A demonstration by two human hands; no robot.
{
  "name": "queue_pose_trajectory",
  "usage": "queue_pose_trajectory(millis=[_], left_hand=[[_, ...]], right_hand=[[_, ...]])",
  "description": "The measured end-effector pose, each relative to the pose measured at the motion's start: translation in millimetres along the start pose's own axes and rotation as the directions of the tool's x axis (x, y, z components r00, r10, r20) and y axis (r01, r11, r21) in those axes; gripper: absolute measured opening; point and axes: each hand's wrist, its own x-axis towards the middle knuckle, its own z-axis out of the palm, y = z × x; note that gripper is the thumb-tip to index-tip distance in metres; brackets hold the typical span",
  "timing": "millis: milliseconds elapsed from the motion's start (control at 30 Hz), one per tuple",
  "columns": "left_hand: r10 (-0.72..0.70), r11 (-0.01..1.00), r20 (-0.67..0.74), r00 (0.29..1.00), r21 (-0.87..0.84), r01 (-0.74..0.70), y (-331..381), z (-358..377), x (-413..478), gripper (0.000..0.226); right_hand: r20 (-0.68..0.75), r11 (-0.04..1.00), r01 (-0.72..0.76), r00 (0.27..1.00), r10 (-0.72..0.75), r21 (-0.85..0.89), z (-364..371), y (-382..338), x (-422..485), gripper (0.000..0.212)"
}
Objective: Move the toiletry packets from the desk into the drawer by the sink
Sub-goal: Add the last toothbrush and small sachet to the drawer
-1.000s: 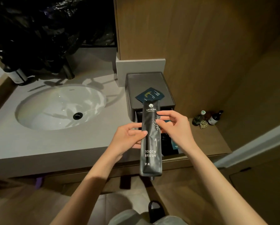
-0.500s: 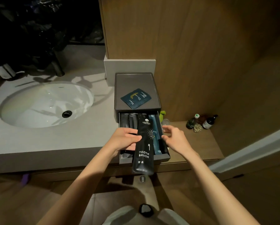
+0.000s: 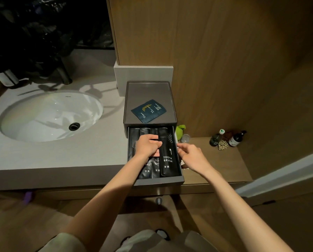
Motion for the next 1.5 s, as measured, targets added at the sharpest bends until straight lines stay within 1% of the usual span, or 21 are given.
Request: queue_pose_trajectory(millis=[100,167,200,267,333,367,467,500,533,633,767,867,1000,1067,1100,1133,1200,1267,1333,1433,1500], left_hand=[[0.073,0.994,-0.046,0.996,0.088,-0.069,-5,6,-3,0.034],[0.207,0.958,-0.073,0.976,0.218,-0.187,-8,5,-7,0.037],[0.296,0.913,-0.073,0.952,0.315,-0.259,-9,3,-9,0.04],[0.476,0.765,-0.038,0.878,0.51,-0.393,-10,-3,-13,0.049],[0.591,0.612,0.076,0.803,0.606,-0.508,-9,-12,-15,0.055],[0.608,0.533,0.164,0.777,0.641,-0.552,-10,-17,-16,0.059],[0.516,0.21,0.428,0.742,0.777,-0.594,-16,-32,-15,0.076],[0.457,0.135,0.483,0.747,0.792,-0.595,-19,-36,-14,0.081],[0.404,0.098,0.516,0.756,0.797,-0.596,-21,-38,-13,0.085],[0.331,0.031,0.542,0.773,0.812,-0.583,-24,-37,-9,0.092],[0.336,-0.086,0.537,0.774,0.836,-0.543,-27,-33,-5,0.094],[0.365,-0.118,0.522,0.771,0.847,-0.518,-26,-33,-3,0.092],[0.34,-0.169,0.529,0.777,0.847,-0.503,-20,-33,-5,0.088],[0.376,-0.157,0.544,0.75,0.835,-0.527,-13,-35,-8,0.079],[0.433,-0.11,0.543,0.72,0.824,-0.556,-8,-36,-10,0.072],[0.512,-0.039,0.523,0.682,0.807,-0.59,-3,-38,-11,0.065],[0.674,0.11,0.412,0.613,0.765,-0.635,10,-42,-10,0.055],[0.758,0.234,0.271,0.593,0.736,-0.635,25,-48,-1,0.05],[0.758,0.344,0.162,0.632,0.724,-0.598,39,-52,18,0.049],[0.66,0.491,0.069,0.748,0.714,-0.499,54,-58,52,0.056],[0.584,0.525,0.064,0.809,0.73,-0.437,59,-60,72,0.067]], right_hand=[[0.008,1.0,-0.003,1.0,0.003,0.017,0,0,-1,0.041],[0.006,1.0,-0.003,1.0,0.002,0.027,0,0,-3,0.045],[0.001,1.0,-0.001,1.0,0.001,0.028,0,0,-4,0.046],[-0.012,1.0,0.009,1.0,-0.009,0.023,1,-1,-5,0.049],[-0.016,0.999,0.02,1.0,-0.019,0.026,1,-1,-6,0.05],[-0.015,0.999,0.02,1.0,-0.02,0.033,2,0,-6,0.05],[-0.038,0.999,0.029,0.999,-0.028,0.027,3,2,-7,0.049],[-0.047,0.999,0.032,0.998,-0.031,0.023,4,2,-7,0.049],[-0.053,0.999,0.032,0.998,-0.03,0.024,5,2,-7,0.048],[-0.058,0.999,0.027,0.998,-0.027,0.016,6,3,-5,0.049],[-0.074,1.0,0.02,0.997,-0.02,0.006,7,5,-3,0.049],[-0.097,1.0,0.021,0.995,-0.02,0.009,8,4,-3,0.047],[-0.124,1.0,0.016,0.992,-0.016,-0.002,10,4,-4,0.048],[-0.129,1.0,0.014,0.992,-0.015,-0.002,10,4,-4,0.047],[-0.131,1.0,0.019,0.991,-0.018,0.005,11,5,-4,0.046],[-0.134,1.0,0.028,0.991,-0.026,0.012,11,5,-4,0.046],[-0.145,0.999,0.045,0.989,-0.042,0.013,12,6,-5,0.047],[-0.151,0.998,0.065,0.987,-0.062,0.011,12,7,-6,0.049],[-0.157,0.996,0.089,0.984,-0.088,0.001,12,8,-7,0.05],[-0.178,0.989,0.141,0.973,-0.145,-0.034,12,6,-7,0.049],[-0.221,0.978,0.185,0.954,-0.202,-0.095,9,3,-3,0.048]])
